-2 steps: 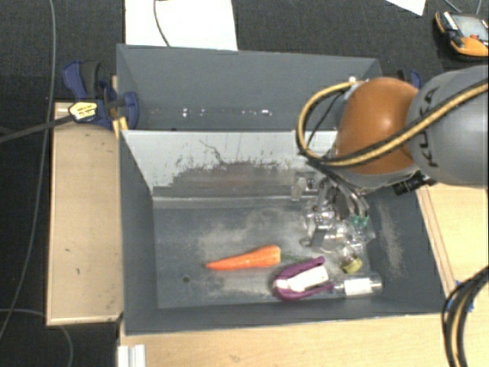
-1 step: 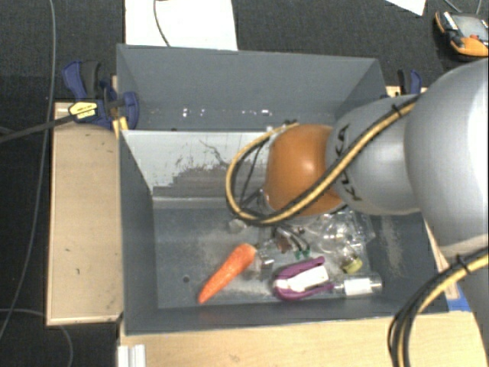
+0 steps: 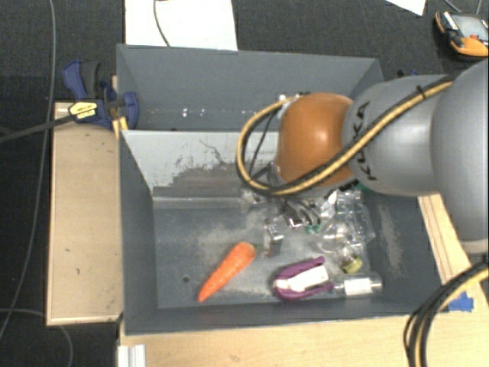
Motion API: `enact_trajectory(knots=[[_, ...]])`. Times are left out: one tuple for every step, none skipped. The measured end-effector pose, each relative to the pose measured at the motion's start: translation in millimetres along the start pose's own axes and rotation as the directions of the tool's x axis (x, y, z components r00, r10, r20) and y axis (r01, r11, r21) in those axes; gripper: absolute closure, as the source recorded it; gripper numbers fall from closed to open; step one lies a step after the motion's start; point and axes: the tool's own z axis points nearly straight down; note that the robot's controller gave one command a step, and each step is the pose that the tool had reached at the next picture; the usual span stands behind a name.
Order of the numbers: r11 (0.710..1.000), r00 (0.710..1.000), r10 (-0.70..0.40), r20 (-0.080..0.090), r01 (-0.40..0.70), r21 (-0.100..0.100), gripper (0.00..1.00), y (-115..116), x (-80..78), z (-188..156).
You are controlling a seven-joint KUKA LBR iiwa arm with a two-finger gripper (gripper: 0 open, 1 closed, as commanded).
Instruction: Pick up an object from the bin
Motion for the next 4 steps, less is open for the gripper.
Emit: enact_trajectory(knots=[[0.992,0.992,-0.13,-0.009,0.13,-0.005,0.0,9,34.1,10],[0.978,0.978,-0.206,0.001,0.206,-0.001,0.0,23,42.7,40],[0.978,0.979,-0.206,-0.003,0.206,-0.005,1.0,32,51.8,39],[0.979,0.979,-0.206,-0.003,0.206,-0.005,1.0,32,51.8,39]])
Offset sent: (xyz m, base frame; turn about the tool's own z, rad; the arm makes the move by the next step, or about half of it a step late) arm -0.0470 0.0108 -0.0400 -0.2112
